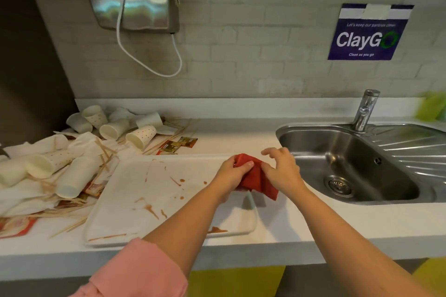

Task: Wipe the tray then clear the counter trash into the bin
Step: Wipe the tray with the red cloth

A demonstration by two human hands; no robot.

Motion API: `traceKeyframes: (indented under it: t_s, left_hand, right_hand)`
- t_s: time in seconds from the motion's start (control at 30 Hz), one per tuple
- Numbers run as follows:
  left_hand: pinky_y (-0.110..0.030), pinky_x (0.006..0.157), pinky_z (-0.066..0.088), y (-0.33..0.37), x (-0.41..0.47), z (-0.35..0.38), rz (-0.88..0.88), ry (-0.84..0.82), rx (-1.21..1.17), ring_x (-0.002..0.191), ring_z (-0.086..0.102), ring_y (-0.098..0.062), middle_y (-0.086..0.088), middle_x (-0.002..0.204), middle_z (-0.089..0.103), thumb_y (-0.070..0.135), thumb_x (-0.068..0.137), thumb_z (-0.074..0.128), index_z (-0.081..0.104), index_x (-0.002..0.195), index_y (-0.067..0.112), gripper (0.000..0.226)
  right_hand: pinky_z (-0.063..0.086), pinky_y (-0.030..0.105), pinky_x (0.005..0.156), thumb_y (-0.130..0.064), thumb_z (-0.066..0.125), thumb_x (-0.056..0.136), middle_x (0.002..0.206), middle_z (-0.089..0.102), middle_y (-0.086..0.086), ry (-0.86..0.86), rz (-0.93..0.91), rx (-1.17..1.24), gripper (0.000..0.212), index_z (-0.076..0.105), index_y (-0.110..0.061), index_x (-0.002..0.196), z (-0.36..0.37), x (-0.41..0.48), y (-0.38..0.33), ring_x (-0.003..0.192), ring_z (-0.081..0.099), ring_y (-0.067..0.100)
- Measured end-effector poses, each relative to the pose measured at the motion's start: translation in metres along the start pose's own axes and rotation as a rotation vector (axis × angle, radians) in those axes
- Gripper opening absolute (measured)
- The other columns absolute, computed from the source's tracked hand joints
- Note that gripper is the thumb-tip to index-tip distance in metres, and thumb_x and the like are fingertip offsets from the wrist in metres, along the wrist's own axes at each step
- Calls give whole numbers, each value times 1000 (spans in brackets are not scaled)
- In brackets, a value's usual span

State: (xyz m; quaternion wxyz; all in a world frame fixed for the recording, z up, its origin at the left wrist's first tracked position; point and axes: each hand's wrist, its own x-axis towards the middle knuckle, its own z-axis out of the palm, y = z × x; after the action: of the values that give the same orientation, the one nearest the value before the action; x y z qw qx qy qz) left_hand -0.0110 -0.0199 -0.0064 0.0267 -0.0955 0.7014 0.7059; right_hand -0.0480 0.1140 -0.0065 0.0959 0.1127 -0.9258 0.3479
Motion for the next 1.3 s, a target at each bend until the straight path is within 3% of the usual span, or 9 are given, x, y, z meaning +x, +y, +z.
traceKeyframes:
  t_s: [0.13, 0.27, 0.4, 0.47, 0.57, 0.7, 0.87, 1.07, 1.3]
  left_hand:
    - [-37, 91, 52, 7, -1, -15, 117, 208, -36, 100, 57, -20, -1, 112, 59, 29, 92, 58, 48, 113, 25, 24]
    - [-37, 94, 51, 10, -5, -31, 248, 279, 34, 104, 57, -20, 3, 106, 56, 27, 91, 58, 49, 108, 26, 19]
    - [-22, 82, 50, 5, -13, -40, 331, 202, 215, 94, 56, -15, 3, 99, 59, 25, 89, 61, 54, 106, 16, 20]
    - [-24, 82, 51, 0, -17, -46, 351, 135, 318, 93, 58, -15, 2, 97, 60, 23, 85, 65, 58, 104, 15, 22]
    - [-24, 88, 46, -6, -18, -62, 305, -8, 427, 98, 56, -12, 3, 103, 62, 19, 82, 65, 60, 110, 21, 28]
    - [-38, 105, 39, -16, -10, -106, 289, 21, 550, 124, 43, -13, 7, 129, 53, 26, 81, 53, 57, 120, 30, 39]
    - [-45, 103, 40, -29, 4, -183, 230, 380, 703, 118, 47, -18, 4, 124, 55, 18, 92, 53, 58, 116, 24, 25]
    - [-40, 98, 41, -50, 2, -268, 63, 690, 945, 115, 46, -29, -11, 127, 49, 12, 92, 48, 57, 120, 13, 29]
    - [-30, 92, 37, -68, 0, -286, -53, 690, 941, 117, 45, -33, -20, 128, 45, 2, 95, 39, 50, 122, -1, 30]
  right_hand:
    - [45, 40, 93, -25, 50, 94, 123, 49, 9, 202, 190, 371, 24, 58, -12, 113, 9, 3, -16, 105, 53, 24]
    - [48, 43, 83, -44, 40, 98, 108, 50, 10, -131, 519, 760, 37, 46, -13, 118, 16, 7, -45, 96, 52, 28]
    - [52, 47, 76, -55, 40, 94, 88, 60, 17, -382, 678, 1089, 47, 54, -10, 88, 24, 15, -71, 84, 60, 32]
    - [52, 44, 68, -47, 44, 95, 84, 62, 16, -392, 691, 1129, 42, 57, -9, 85, 34, 20, -79, 79, 62, 30]
    - [49, 37, 60, -21, 43, 100, 82, 62, 14, -285, 687, 1138, 21, 55, -4, 105, 51, 24, -84, 71, 60, 26]
    - [47, 31, 74, -17, 34, 102, 105, 60, 8, -150, 484, 884, 31, 47, -7, 129, 72, 32, -87, 90, 58, 24]
    - [41, 41, 100, -20, 32, 101, 132, 48, 12, -18, 133, 314, 40, 39, -13, 140, 99, 39, -69, 121, 47, 32]
    - [24, 48, 111, -24, 27, 102, 142, 41, 4, -278, -22, -202, 41, 36, -16, 141, 133, 26, -53, 133, 34, 25]
    - [13, 46, 116, -39, 18, 102, 159, 9, 6, -358, -15, -477, 57, 6, -15, 152, 155, 26, -54, 146, 9, 24]
